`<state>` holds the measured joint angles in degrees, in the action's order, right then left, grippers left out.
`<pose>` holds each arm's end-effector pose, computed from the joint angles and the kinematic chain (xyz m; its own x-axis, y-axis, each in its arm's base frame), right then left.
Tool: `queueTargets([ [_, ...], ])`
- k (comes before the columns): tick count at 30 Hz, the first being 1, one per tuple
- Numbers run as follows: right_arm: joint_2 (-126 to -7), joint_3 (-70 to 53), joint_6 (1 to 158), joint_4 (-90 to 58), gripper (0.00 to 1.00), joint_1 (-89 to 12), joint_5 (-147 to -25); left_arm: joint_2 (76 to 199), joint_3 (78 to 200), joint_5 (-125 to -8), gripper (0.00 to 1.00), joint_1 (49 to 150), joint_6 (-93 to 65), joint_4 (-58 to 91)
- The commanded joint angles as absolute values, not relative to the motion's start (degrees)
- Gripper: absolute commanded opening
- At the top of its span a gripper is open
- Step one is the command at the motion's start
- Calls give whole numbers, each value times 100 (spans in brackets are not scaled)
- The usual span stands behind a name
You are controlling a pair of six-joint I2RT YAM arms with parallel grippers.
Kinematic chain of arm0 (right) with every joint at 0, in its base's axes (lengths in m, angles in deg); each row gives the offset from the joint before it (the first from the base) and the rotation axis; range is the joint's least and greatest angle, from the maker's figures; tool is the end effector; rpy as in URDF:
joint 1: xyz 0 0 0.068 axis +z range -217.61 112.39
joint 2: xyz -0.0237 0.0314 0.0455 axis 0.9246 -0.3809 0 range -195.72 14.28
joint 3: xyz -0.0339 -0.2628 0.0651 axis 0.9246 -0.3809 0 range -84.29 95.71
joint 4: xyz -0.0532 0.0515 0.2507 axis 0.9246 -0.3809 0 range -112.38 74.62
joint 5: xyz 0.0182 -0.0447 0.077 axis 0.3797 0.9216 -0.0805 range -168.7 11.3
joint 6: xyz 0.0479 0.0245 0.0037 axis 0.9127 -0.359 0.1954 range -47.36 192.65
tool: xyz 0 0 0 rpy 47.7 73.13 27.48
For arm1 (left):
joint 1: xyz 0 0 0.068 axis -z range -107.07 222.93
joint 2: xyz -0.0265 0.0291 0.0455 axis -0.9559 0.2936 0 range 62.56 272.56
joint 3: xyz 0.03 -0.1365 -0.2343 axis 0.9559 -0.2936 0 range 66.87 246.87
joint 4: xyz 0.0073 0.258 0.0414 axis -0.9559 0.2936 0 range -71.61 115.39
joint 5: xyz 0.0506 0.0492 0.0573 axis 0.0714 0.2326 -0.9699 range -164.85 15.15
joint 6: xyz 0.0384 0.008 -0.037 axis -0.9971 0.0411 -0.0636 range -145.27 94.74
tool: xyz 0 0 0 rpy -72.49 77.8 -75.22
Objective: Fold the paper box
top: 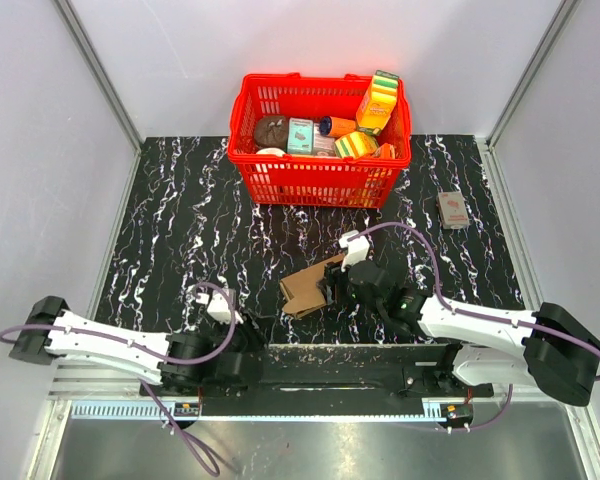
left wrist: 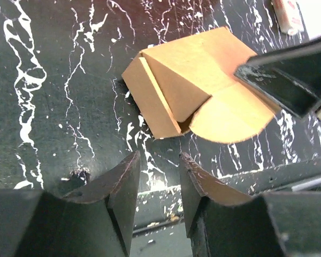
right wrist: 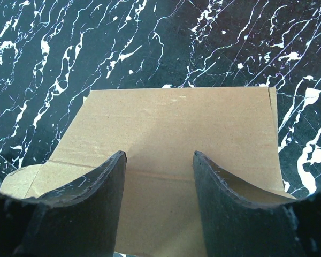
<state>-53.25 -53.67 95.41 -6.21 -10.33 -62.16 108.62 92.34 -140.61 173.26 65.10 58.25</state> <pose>0.1418 0.2021 0.2080 -0.4914 -0.0788 -0.8673 -0.5208 0.8248 0.2202 0.0084 -0.1347 0.1966 -0.4856 -0.3742 -0.7901 0.1530 0.8534 -0.4982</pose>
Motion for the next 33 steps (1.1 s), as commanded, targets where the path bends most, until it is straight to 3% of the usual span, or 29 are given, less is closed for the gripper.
queueTargets([
  [1, -5348, -5282, 9453, -518, 59, -1004, -6402, 10282, 8569, -13226, 39, 16367, 4868, 3189],
  [3, -5340, -5273, 9444, -544, 59, -1013, -6384, 10237, 8278, -12742, 38, 15900, 4199, 2389],
  [10, -5357, -5256, 9427, -518, 60, -1013, -6384, 10904, 8515, -12179, 38, 15326, 3486, 1867],
  [33, -5366, -5326, 9488, -457, 60, -1013, -6551, 11828, 8427, -11379, 38, 14561, 3055, 680],
])
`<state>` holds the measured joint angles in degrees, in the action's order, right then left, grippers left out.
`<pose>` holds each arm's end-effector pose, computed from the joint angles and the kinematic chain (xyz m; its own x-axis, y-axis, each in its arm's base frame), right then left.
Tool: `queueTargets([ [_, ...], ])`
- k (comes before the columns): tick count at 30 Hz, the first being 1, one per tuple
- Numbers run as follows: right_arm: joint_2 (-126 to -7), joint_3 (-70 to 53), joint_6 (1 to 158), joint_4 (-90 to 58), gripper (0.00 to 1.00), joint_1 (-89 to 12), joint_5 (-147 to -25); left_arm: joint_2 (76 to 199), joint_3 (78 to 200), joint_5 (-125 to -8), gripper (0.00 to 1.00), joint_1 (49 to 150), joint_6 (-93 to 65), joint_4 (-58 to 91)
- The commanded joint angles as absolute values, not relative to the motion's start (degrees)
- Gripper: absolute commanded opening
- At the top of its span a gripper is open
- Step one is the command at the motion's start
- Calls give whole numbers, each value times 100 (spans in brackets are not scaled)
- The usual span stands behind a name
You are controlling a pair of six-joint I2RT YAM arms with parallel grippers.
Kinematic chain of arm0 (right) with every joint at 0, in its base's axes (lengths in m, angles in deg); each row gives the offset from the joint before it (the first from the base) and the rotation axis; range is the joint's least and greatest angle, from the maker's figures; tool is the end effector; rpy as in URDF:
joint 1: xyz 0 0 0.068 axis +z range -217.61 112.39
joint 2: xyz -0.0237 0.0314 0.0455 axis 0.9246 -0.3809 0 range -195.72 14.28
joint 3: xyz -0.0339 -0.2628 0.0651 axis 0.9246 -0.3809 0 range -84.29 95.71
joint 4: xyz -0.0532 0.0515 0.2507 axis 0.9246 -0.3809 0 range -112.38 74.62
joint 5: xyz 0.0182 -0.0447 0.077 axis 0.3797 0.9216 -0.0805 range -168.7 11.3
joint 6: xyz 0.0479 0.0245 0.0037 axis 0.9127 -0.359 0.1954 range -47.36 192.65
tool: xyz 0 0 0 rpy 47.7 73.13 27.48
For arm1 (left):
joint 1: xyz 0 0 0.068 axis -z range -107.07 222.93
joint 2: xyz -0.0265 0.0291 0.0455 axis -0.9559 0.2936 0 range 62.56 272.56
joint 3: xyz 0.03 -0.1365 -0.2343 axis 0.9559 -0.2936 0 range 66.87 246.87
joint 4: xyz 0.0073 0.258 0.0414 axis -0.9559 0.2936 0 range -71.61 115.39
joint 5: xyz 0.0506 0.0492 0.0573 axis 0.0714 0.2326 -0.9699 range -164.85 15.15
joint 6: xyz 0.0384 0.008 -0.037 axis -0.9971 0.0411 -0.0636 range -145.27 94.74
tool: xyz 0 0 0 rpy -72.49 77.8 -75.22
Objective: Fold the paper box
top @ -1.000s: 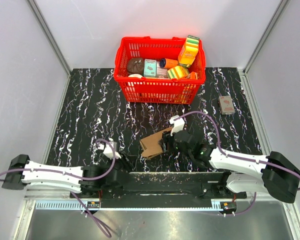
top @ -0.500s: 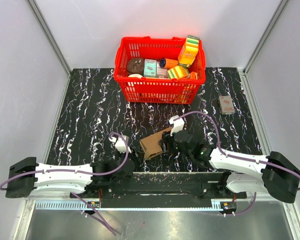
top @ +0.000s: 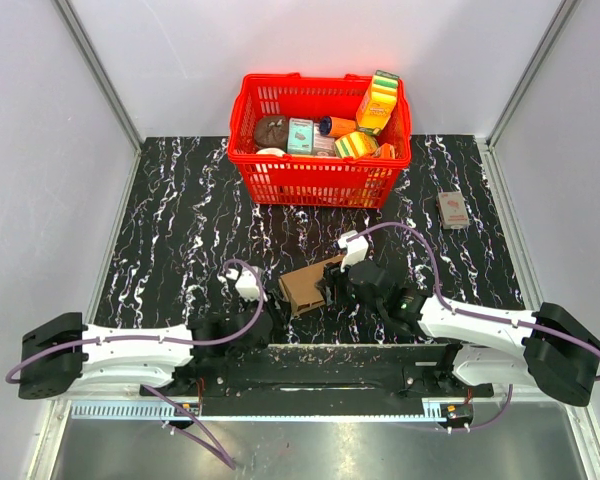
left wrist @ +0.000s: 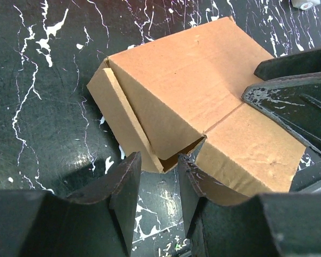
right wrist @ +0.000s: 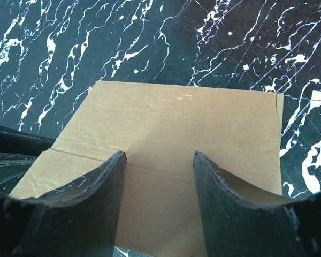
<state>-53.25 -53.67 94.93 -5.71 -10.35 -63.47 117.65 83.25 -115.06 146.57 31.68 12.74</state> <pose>0.1416 0.2030 0.2088 -0.4890 -0.0841 -0.8682 -0.5403 0.8106 0.2258 0.0734 -0.1685 0.1685 -0.5702 -0.3299 -0.7524 0.1879 0.8392 -0.5104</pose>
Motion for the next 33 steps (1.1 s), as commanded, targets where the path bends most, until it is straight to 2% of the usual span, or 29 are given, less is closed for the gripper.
queueTargets([
  [1, -5366, -5335, 9488, -457, 60, -1013, -6560, 11863, 8418, -11353, 38, 14544, 3028, 636],
  [5, -5357, -5352, 9497, -457, 60, -1013, -6534, 11907, 8418, -11221, 38, 14526, 2976, 574],
  [10, -5375, -5352, 9497, -465, 60, -1013, -6516, 11653, 8234, -10861, 31, 14526, 2844, 652],
  [16, -5375, -5361, 9506, -439, 60, -1004, -6490, 10933, 8321, -10702, 22, 14535, 3107, 2370],
  [22, -5462, -5344, 9514, -386, 60, -1013, -6534, 10309, 8348, -10903, 15, 14544, 3327, 3271],
  [27, -5480, -5352, 9532, -395, 60, -1013, -6560, 10281, 8313, -11185, 0, 14544, 3214, 3027],
  [33, -5349, -5379, 9532, -500, 60, -1013, -6516, 10904, 8426, -11396, 0, 14491, 2958, 2332],
])
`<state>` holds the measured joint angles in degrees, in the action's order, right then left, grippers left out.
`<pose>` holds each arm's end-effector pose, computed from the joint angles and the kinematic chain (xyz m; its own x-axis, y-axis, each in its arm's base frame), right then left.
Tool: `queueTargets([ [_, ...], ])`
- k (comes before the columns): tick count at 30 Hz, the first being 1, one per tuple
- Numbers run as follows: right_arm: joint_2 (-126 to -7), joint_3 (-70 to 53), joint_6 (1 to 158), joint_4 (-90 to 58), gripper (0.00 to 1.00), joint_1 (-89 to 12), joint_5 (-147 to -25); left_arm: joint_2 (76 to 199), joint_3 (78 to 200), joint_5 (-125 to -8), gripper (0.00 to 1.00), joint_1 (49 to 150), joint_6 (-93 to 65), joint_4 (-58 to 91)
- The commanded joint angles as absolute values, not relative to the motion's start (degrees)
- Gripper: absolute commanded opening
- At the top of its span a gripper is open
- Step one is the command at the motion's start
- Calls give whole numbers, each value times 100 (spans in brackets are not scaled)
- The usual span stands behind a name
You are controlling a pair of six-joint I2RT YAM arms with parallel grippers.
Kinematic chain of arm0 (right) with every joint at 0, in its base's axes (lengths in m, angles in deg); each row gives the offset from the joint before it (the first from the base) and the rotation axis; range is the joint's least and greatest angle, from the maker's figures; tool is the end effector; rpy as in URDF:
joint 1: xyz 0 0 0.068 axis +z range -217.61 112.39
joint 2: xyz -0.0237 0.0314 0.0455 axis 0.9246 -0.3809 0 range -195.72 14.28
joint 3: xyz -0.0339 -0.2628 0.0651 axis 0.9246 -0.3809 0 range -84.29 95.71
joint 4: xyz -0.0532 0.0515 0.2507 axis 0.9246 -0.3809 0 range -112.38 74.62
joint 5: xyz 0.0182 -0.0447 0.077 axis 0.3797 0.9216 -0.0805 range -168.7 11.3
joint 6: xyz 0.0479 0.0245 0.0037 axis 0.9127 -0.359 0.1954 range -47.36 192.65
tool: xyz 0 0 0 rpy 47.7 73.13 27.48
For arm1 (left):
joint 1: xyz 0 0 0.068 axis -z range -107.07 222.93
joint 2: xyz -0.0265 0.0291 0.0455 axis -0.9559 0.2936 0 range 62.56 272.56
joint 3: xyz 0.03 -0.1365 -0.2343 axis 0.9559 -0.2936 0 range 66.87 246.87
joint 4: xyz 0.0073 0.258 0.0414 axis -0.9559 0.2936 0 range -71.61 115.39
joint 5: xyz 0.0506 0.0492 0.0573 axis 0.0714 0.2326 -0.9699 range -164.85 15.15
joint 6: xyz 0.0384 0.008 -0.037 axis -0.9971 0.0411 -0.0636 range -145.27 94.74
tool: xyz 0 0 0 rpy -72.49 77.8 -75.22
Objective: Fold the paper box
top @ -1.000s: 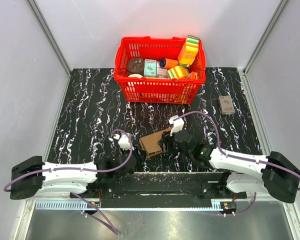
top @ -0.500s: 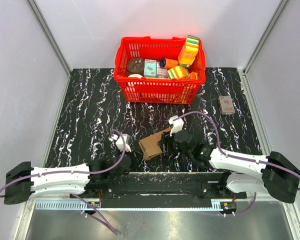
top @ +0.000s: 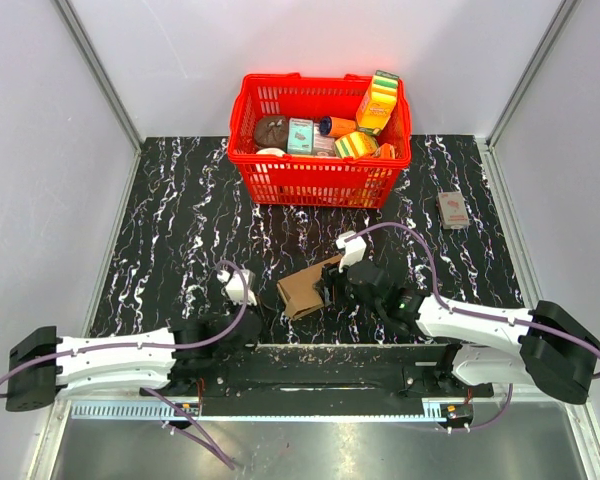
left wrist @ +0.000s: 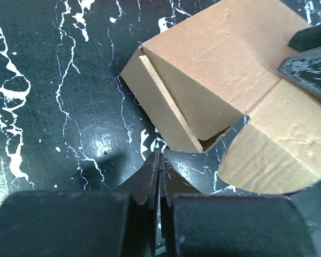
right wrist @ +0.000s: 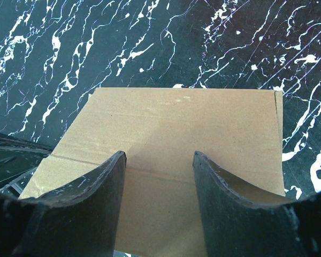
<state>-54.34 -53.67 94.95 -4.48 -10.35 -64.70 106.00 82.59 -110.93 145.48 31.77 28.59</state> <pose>0.1426 0.2059 0.2064 -0.4935 -0.0868 -0.8654 -0.5539 0.7985 0.2358 0.0662 -0.1408 0.1711 -0.6302 -0.2561 -0.7329 0.1892 0.8649 -0.4649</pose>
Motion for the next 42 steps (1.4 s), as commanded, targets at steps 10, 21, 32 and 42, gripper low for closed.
queueTargets([
  [10, -5304, -5431, 9558, -501, 59, -1021, -6551, 10739, 8137, -10783, 0, 13771, 2343, 1218],
  [21, -5304, -5475, 9576, -474, 59, -1013, -6569, 11361, 8137, -9639, 0, 13120, 1815, 354],
  [32, -5313, -5493, 9567, -474, 59, -1013, -6604, 11951, 8198, -9419, 0, 13094, 1807, -77],
  [42, -5357, -5528, 9593, -413, 59, -1013, -6665, 11390, 8242, -9752, 0, 13085, 1912, 950],
])
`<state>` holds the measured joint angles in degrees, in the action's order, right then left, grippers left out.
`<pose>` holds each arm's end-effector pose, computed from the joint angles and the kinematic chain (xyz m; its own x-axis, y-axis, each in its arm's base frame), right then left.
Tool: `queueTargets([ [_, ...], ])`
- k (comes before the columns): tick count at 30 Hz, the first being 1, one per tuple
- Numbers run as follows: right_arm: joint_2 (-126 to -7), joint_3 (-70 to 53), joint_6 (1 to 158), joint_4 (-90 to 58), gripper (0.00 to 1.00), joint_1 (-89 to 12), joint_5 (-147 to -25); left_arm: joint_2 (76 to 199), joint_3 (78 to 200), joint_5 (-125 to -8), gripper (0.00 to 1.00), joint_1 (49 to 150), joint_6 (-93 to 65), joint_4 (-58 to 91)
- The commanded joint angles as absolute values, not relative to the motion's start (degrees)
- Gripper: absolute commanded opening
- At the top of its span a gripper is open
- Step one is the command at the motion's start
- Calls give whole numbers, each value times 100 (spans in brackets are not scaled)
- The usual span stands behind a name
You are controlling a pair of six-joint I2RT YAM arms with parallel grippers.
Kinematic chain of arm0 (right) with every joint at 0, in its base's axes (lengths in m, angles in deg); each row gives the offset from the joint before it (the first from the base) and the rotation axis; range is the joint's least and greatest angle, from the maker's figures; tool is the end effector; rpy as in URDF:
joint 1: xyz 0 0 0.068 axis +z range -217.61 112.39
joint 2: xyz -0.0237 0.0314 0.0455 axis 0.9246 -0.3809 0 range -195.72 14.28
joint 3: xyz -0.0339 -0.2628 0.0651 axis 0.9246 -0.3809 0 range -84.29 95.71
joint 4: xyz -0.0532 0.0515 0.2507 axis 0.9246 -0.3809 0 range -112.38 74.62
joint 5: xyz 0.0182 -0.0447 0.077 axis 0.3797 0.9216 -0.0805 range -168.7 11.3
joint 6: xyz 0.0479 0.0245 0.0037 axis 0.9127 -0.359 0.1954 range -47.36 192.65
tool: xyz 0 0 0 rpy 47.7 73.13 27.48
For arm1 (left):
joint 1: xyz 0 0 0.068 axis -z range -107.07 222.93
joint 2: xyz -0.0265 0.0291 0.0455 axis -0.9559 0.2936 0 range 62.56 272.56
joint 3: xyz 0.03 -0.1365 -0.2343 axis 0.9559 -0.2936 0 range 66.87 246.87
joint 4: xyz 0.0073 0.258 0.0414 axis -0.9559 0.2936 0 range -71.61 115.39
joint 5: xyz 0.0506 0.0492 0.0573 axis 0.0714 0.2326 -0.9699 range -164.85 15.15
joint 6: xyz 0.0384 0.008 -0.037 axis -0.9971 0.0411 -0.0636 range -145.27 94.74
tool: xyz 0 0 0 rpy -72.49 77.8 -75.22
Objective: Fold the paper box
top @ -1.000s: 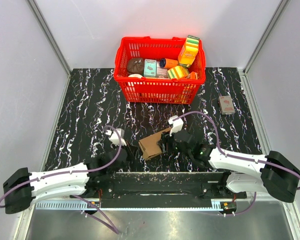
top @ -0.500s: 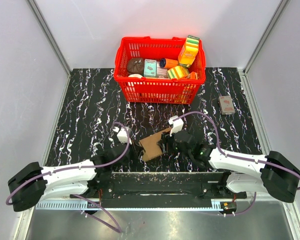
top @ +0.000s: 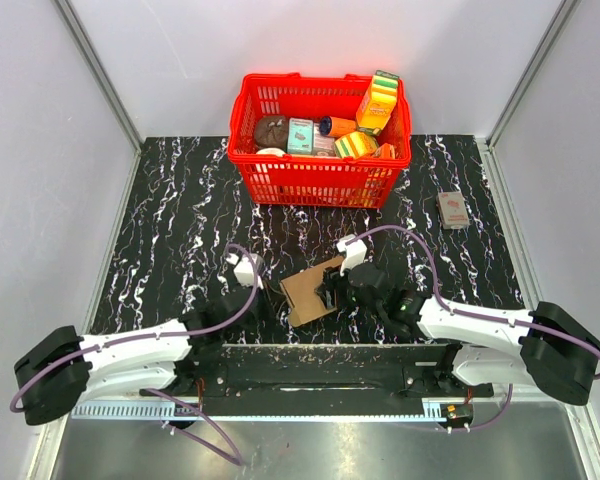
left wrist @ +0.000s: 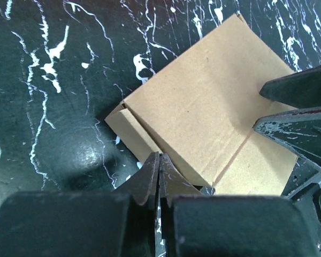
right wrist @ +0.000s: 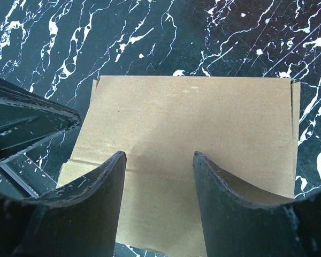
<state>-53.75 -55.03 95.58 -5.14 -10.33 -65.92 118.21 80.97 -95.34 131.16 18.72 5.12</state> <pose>0.1392 0.2021 0.1998 -0.5166 -0.1012 -0.8502 -0.5584 0.7926 0.2449 0.1100 -0.1539 0.1631 -0.6198 -0.2346 -0.7489 0.2831 0.8231 -0.4922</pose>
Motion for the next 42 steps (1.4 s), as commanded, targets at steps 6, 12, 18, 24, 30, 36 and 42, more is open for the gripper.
queueTargets([
  [6, -5647, -5607, 9620, -114, 58, -1013, -7131, 10108, 8313, -10306, 0, 13093, 2149, 2541],
  [12, -5998, -5572, 9638, -79, 57, -1004, -7395, 9666, 8269, -10184, 0, 13093, 2000, 2473],
  [18, -6095, -5511, 9603, -175, 56, -1013, -7536, 10122, 8365, -10017, 0, 13093, 1930, 2068],
  [24, -5666, -5256, 9410, -746, 58, -1013, -7133, 10298, 8392, -9972, 0, 13093, 1912, 1909],
  [30, -5164, -4799, 9251, -1774, 61, -1458, -6033, 10281, 8558, -10201, 0, 13032, 1965, 2147],
  [36, -5128, -4676, 9024, -2144, 64, -2901, -7148, 10719, 8647, -9561, 16, 12751, 1859, 1472],
  [42, -5682, -4465, 8592, -2057, 78, -3262, -8096, 11387, 8603, -8954, 41, 12575, 1947, 681],
])
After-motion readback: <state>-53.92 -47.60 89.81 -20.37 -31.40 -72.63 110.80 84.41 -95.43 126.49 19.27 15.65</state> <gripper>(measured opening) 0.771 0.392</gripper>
